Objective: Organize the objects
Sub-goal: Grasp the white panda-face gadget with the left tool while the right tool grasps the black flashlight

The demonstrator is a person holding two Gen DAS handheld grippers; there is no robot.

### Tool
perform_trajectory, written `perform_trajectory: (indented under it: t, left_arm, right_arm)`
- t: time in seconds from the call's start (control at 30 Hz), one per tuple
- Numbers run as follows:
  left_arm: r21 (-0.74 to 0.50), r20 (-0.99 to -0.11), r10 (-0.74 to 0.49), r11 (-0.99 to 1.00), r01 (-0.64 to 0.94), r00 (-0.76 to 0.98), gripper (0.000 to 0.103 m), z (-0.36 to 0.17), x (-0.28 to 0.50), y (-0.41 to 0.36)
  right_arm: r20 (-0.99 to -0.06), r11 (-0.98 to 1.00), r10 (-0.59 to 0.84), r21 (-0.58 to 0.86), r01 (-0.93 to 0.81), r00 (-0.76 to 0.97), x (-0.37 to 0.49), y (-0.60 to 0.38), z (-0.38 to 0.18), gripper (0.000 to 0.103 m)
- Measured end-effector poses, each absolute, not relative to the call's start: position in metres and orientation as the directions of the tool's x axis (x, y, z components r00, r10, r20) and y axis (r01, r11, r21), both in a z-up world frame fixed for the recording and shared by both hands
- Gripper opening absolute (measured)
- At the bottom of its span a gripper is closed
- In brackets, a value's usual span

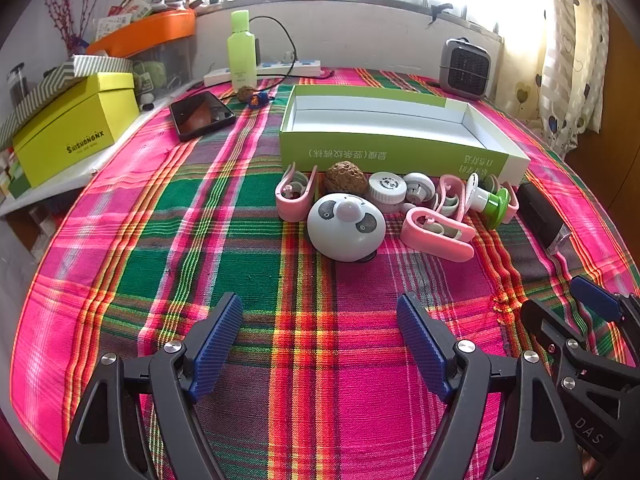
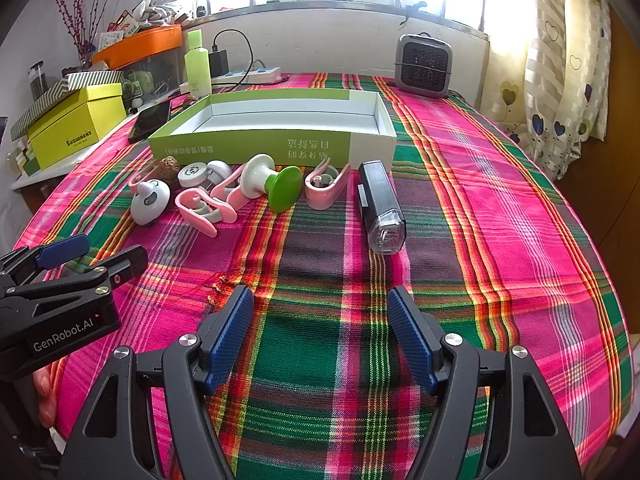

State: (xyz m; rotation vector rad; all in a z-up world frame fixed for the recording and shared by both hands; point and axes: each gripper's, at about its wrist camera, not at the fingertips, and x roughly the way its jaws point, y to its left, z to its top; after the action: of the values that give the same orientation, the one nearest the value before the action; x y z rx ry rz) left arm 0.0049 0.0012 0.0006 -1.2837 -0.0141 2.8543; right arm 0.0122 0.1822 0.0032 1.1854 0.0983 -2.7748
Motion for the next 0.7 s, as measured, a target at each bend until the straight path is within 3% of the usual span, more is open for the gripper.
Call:
perform_trajectory:
  t: [0.7]
  left_arm:
    - [-0.016, -0.77, 0.026, -1.0, -0.021, -0.638, 0.079, 0.0036, -0.0035, -0.0011]
  right_arm:
    - [-0.731, -0.988, -0.098, -0.008, 0.152, -0.675, 0.0072, 0.1855, 0.0011, 0.07]
